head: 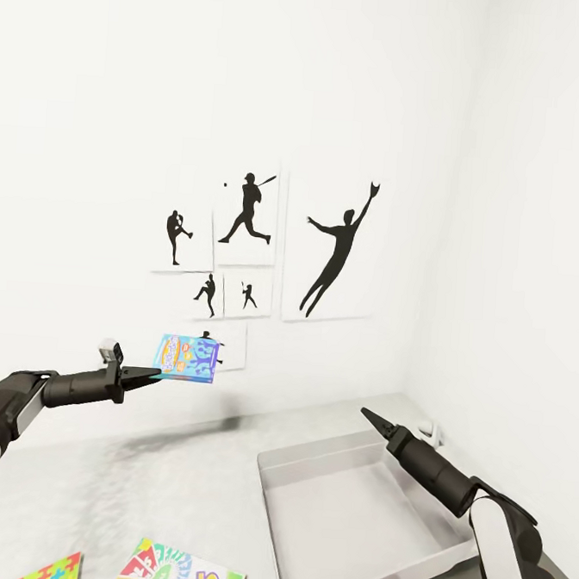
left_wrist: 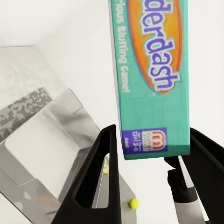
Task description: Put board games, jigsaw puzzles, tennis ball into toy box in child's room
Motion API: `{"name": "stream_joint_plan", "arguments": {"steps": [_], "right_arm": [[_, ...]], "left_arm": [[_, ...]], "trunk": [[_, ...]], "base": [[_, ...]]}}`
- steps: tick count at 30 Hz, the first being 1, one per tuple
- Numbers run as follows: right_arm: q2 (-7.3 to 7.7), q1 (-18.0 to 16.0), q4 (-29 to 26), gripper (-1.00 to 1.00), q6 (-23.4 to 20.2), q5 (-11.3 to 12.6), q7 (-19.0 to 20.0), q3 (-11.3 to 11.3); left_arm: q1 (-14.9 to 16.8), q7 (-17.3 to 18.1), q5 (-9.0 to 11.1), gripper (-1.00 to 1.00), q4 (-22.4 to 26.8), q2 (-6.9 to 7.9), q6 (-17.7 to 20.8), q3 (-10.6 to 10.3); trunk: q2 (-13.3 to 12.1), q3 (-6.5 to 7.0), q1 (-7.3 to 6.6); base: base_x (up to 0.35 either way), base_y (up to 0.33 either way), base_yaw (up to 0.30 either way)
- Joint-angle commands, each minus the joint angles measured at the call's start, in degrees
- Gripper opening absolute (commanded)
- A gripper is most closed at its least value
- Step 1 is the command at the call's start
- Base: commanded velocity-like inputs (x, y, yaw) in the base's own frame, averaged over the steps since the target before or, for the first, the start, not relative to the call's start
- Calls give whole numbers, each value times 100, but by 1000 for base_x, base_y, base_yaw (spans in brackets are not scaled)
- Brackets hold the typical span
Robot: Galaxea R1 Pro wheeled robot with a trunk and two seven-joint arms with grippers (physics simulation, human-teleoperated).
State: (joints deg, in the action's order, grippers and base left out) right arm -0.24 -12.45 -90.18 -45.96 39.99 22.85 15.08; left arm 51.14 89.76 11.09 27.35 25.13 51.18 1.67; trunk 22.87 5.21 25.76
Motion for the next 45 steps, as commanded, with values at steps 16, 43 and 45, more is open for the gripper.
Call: {"name": "stream_joint_plan", "arguments": {"steps": [16, 43, 45], "right_arm": [[97, -5, -34, 100, -104, 0, 15, 33], [826, -2, -32, 100, -658, 40, 2460, 2293], [827, 0, -29, 100, -659, 32, 2466, 2347]], "left_arm": [[1, 24, -15, -100, 31, -230, 56, -26], [79, -2507, 4, -100, 743, -3513, 655, -31], [76, -2731, 52, -100, 359, -3513, 407, -28]], "trunk": [[4, -3, 2], [4, -3, 2], [4, -3, 2]], "base": [[0, 0, 0], [0, 0, 0], [0, 0, 0]]}}
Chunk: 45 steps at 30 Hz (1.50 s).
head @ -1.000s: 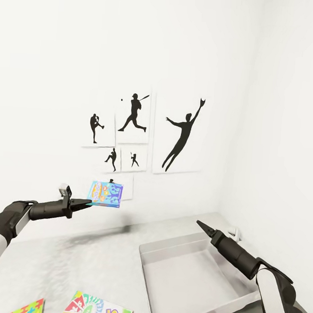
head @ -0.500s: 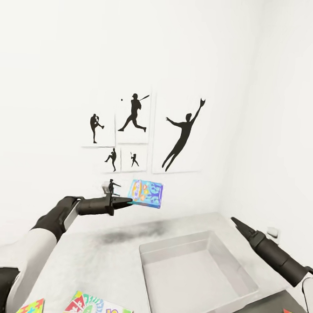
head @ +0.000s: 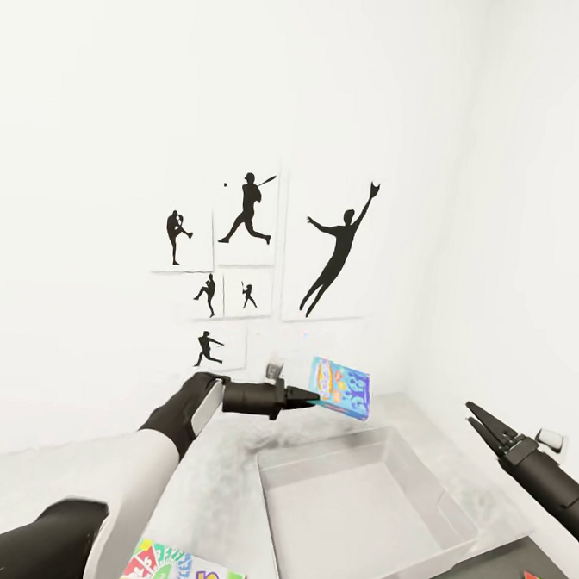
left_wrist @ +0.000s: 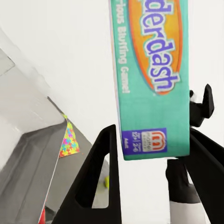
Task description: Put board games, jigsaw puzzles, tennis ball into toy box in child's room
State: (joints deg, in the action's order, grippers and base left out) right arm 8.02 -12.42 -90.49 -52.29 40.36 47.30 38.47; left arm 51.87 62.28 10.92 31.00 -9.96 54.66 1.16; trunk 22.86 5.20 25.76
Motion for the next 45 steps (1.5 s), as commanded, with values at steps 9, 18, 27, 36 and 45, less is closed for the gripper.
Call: {"name": "stream_joint_plan", "arguments": {"steps": [9, 18, 27, 36, 45], "right_arm": [[-2, -2, -1, 100, -19, -25, 25, 55], [-2, -6, 5, 100, -212, -36, -8, 29], [-47, -4, 5, 100, -184, -34, -2, 28], [-81, -3, 6, 100, -160, -36, -9, 21], [-90, -1, 8, 100, -159, -32, 11, 12]], "left_arm": [[7, -1204, 877, -100, -1252, -3, -1044, 20], [7, -1374, 998, -100, -1949, -3, -1477, 16], [4, -1287, 999, -100, -2117, -3, -1510, 16], [-1, -711, 991, -100, -2124, -3, -1523, 9], [-1, -673, 991, -100, -2124, -3, -1538, 15]], "trunk": [[5, -2, 2], [5, -2, 2], [5, -2, 2], [5, -2, 2], [5, -2, 2]], "base": [[0, 0, 0], [0, 0, 0], [0, 0, 0], [-26, 0, 0], [-15, 0, 0]]}}
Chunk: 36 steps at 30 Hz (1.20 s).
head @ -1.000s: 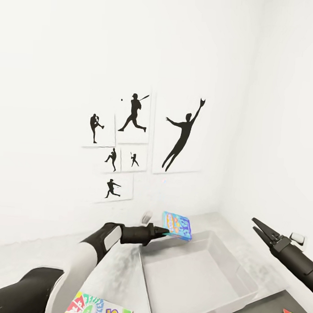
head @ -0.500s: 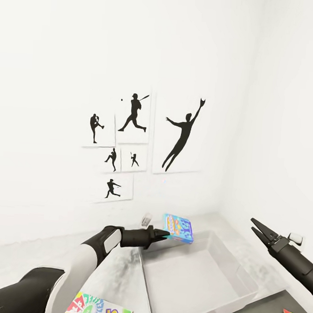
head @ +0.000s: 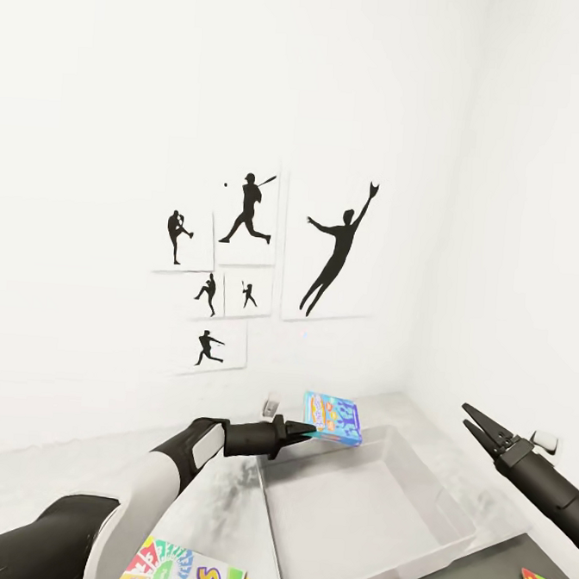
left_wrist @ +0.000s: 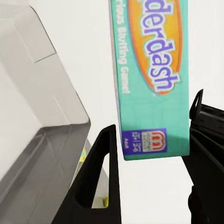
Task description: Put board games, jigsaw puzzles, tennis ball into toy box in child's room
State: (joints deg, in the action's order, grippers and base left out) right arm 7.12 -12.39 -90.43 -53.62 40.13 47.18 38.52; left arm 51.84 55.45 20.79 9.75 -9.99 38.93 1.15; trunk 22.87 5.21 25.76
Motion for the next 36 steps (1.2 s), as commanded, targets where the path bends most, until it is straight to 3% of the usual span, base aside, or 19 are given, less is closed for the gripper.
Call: {"name": "stream_joint_plan", "arguments": {"steps": [1, 36], "right_arm": [[0, -6, 2, 100, -28, -7, 22, 7], [6, -6, 7, 100, -34, -14, 28, 18]], "left_arm": [[1, 10, 4, -100, 0, -1, 36, 16], [1, 19, 4, -100, 0, -1, 27, 16]], "trunk": [[4, -3, 2], [4, 24, 2]], "base": [[0, 0, 0], [-51, -21, -21]]}}
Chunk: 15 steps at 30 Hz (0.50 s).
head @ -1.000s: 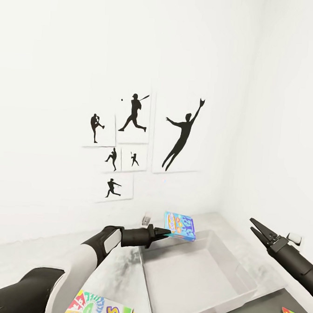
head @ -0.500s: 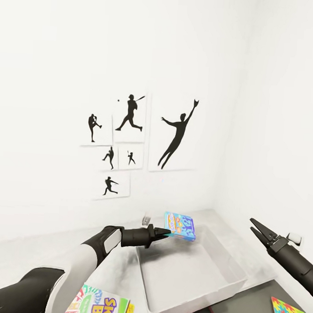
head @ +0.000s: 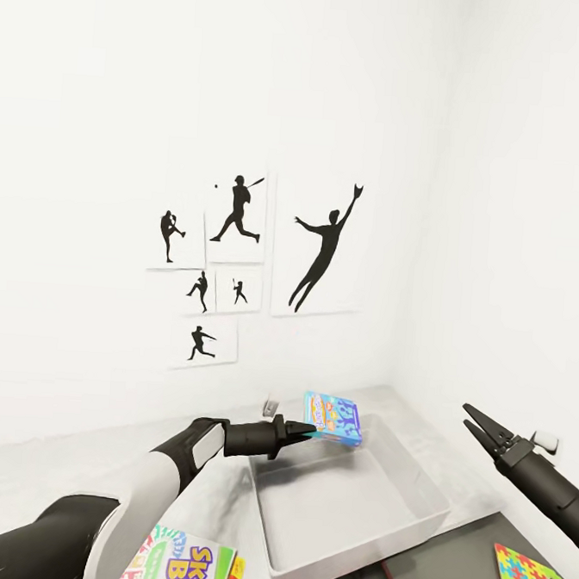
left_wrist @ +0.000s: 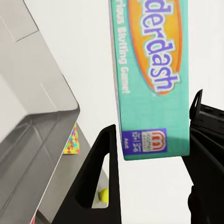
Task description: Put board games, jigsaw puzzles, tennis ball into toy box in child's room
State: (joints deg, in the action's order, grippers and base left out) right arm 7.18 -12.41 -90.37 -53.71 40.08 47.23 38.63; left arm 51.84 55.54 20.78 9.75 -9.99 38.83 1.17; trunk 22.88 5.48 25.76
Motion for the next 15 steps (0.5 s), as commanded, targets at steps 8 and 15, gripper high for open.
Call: {"name": "stream_joint_plan", "arguments": {"steps": [8, 15], "right_arm": [[3, -6, 1, 100, -25, -8, 23, 13], [-4, -5, 1, 100, -25, -3, 22, 13]], "left_arm": [[1, 9, 5, -100, 0, -1, 36, 13], [1, 9, 5, -100, 0, -1, 36, 14]], "trunk": [[4, -3, 2], [4, -3, 2]], "base": [[0, -65, -130], [0, -44, -13]]}}
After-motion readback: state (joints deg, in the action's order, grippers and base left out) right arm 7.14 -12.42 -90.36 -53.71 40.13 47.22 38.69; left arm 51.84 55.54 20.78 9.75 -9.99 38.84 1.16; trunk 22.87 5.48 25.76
